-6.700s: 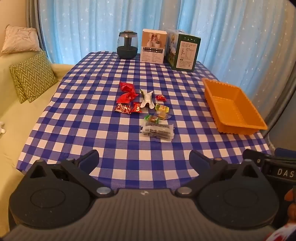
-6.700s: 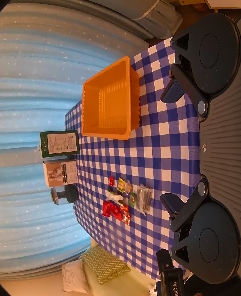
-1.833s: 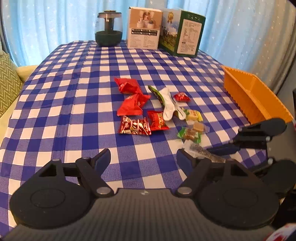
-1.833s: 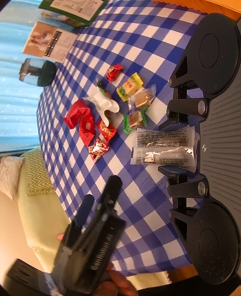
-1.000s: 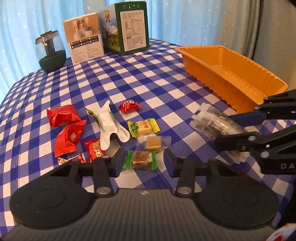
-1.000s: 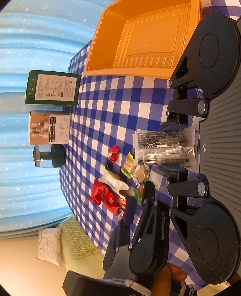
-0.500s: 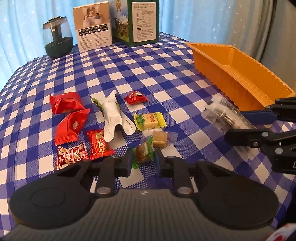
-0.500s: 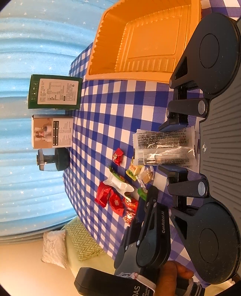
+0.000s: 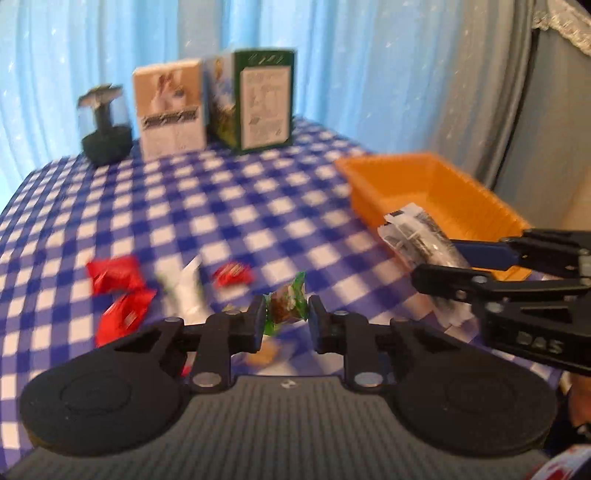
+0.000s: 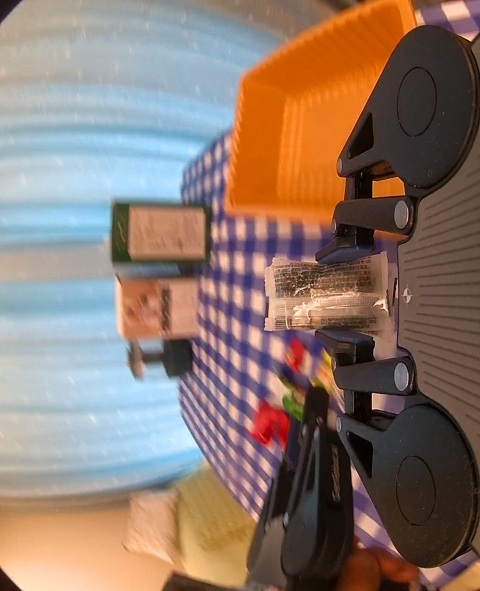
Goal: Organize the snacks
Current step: 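Carry both snacks over the orange tray and open both tools to drop them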
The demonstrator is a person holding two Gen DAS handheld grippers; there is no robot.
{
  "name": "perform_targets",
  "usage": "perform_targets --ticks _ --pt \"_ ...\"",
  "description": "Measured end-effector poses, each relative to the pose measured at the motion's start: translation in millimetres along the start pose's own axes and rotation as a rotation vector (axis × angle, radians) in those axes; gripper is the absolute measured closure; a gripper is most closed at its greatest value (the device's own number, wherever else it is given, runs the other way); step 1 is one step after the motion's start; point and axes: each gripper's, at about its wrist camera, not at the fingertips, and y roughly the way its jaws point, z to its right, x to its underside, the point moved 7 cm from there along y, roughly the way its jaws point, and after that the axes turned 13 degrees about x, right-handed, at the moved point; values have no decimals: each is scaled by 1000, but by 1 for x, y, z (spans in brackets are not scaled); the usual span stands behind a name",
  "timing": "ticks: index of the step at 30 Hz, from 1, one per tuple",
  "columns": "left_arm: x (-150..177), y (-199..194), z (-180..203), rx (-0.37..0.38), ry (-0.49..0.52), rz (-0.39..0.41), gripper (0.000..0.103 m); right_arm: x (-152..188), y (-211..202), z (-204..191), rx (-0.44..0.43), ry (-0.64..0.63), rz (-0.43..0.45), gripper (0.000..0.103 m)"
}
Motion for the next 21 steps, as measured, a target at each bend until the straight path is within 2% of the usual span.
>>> perform_targets --ticks 5,12,21 --pt "-29 11 39 77 30 50 81 -15 -4 49 146 75 24 65" --pt "-55 41 88 162 72 62 81 -13 4 114 289 158 -36 65" --pt "-67 87 121 226 103 32 81 5 12 159 330 282 -119 65"
